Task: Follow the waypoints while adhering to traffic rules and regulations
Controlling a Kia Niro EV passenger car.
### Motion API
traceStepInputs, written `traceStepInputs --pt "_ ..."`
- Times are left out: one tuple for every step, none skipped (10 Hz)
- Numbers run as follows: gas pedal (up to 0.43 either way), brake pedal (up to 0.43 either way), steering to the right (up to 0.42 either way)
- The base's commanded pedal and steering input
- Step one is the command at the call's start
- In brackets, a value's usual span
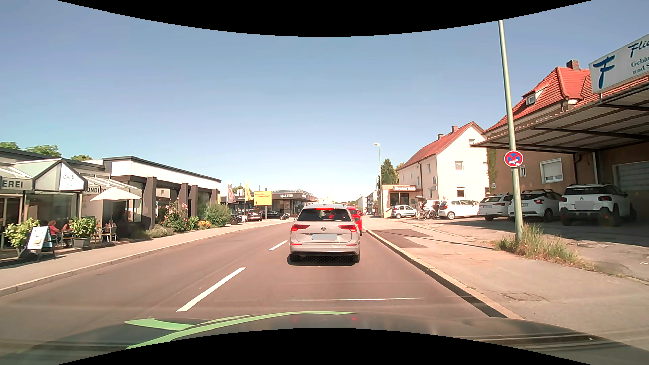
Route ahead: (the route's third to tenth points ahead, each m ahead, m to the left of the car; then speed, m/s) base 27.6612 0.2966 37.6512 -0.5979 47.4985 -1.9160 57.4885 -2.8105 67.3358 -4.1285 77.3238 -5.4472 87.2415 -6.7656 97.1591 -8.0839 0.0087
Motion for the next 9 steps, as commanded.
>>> traceStepInputs --pt "0.000 0.244 0.008" --pt "0.000 0.238 0.008" --pt "0.000 0.238 0.008" --pt "0.000 0.238 0.008" --pt "0.000 0.238 0.008" --pt "0.000 0.238 0.008" --pt "0.000 0.244 0.008" --pt "0.000 0.238 0.008" --pt "0.000 0.238 0.008"
